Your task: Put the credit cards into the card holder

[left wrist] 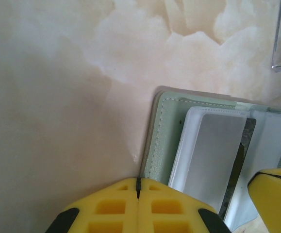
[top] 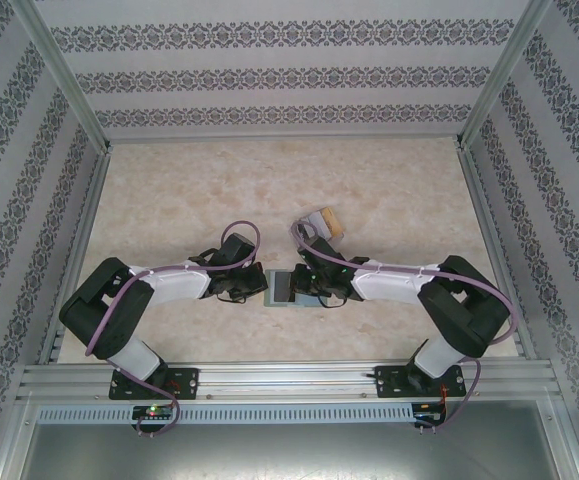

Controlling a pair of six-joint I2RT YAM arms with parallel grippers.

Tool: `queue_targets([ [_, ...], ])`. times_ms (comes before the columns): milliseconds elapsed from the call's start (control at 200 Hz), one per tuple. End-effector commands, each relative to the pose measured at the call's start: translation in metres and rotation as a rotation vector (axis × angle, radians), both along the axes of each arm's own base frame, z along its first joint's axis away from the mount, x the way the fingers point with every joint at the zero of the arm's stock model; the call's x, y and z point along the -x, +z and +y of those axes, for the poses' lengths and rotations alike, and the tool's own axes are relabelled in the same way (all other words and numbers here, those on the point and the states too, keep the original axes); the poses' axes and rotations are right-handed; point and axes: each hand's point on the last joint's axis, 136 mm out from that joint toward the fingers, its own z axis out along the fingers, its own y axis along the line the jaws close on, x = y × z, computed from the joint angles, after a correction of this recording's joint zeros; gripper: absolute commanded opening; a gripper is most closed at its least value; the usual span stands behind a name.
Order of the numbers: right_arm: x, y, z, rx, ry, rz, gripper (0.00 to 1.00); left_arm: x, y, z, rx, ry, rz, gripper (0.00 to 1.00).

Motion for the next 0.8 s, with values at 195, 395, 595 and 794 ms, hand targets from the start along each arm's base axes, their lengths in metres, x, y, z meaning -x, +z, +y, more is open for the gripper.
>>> queue_targets([
  [195, 0.000, -0.016, 0.017, 0.008, 0.046, 0.041, 0.11, 0.009, -0.025, 0.006, -0.052, -0.024, 0.043, 0.00],
  [395, -0.002, -0.006, 0.028, -0.012, 0.070, 0.024, 0.11, 0.009, -0.025, 0.006, -0.053, -0.023, 0.044, 0.00],
  [595, -0.002, 0.017, -0.004, 0.089, 0.052, -0.050, 0.18, 0.010, -0.024, 0.011, -0.071, -0.013, 0.037, 0.00],
  [794, 0.006, -0.006, -0.030, 0.161, 0.024, 0.009, 0.16, 0.010, -0.025, 0.011, -0.074, -0.008, 0.039, 0.00],
])
